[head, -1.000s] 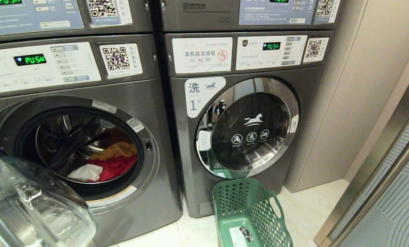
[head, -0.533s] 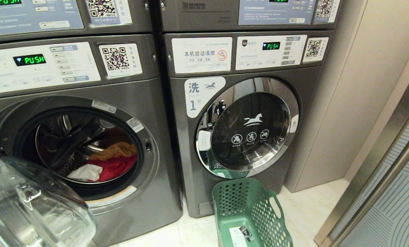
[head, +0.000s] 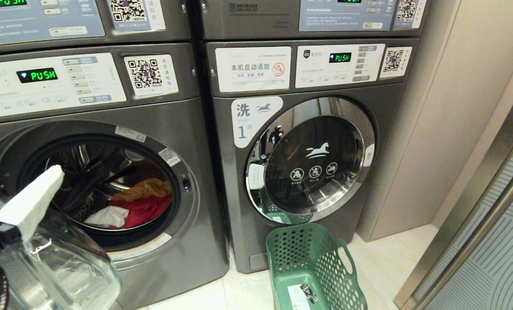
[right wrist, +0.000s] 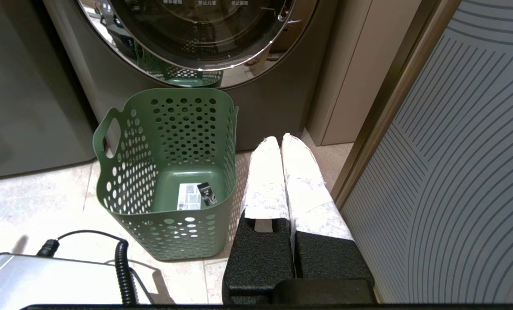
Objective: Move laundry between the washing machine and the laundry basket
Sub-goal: Open the lid of the washing machine
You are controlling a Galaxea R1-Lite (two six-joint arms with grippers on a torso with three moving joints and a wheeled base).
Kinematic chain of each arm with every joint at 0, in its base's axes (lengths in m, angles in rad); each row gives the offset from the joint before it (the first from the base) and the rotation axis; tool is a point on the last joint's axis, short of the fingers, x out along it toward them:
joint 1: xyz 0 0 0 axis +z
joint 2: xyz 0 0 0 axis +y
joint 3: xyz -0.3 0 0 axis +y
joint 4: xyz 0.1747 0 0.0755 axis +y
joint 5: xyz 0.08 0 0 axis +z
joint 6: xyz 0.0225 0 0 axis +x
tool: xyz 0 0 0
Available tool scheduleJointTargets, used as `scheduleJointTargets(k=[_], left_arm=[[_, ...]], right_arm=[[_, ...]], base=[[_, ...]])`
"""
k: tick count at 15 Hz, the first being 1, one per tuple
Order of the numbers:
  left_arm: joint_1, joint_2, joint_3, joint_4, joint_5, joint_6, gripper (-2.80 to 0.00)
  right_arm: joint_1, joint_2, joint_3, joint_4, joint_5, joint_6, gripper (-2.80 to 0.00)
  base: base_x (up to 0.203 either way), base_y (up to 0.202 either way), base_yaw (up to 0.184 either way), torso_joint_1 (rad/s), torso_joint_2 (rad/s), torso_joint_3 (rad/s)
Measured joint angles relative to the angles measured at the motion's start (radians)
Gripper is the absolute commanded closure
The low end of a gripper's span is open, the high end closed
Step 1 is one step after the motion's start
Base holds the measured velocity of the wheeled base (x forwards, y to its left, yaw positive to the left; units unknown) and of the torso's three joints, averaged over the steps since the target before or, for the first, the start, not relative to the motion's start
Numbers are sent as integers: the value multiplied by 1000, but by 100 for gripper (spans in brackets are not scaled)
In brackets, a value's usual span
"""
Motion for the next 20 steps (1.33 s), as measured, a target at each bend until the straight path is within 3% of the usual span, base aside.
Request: scheduleJointTargets(k=[2,4,6,8,10,14,18,20], left_arm=[[152,25,29,8,-31,-18,-280],[360,35,51,69,-103,-26,-280],[562,18,80,195,-206,-31,-280],[680,-6,125,309,-268,-29,-280],[737,-22,135,331,-260,17,-280],[855,-79,94,324,-118,224,-280],[949,-169,59,313,-126,371,-280],[1012,-212,59,305,-134,409,-280]], right_arm=[[0,0,1,0,0,0,0],[-1,0,1,0,0,0,0],[-1,0,1,0,0,0,0],[0,0,0,0,0,0,0],[0,0,1,0,0,0,0],[1,0,1,0,0,0,0],[0,0,1,0,0,0,0],[0,0,1,0,0,0,0]], base=[[0,0,0,0,0,0],[0,0,0,0,0,0],[0,0,0,0,0,0],[0,0,0,0,0,0],[0,0,0,0,0,0],[0,0,0,0,0,0],[0,0,0,0,0,0],[0,0,0,0,0,0]])
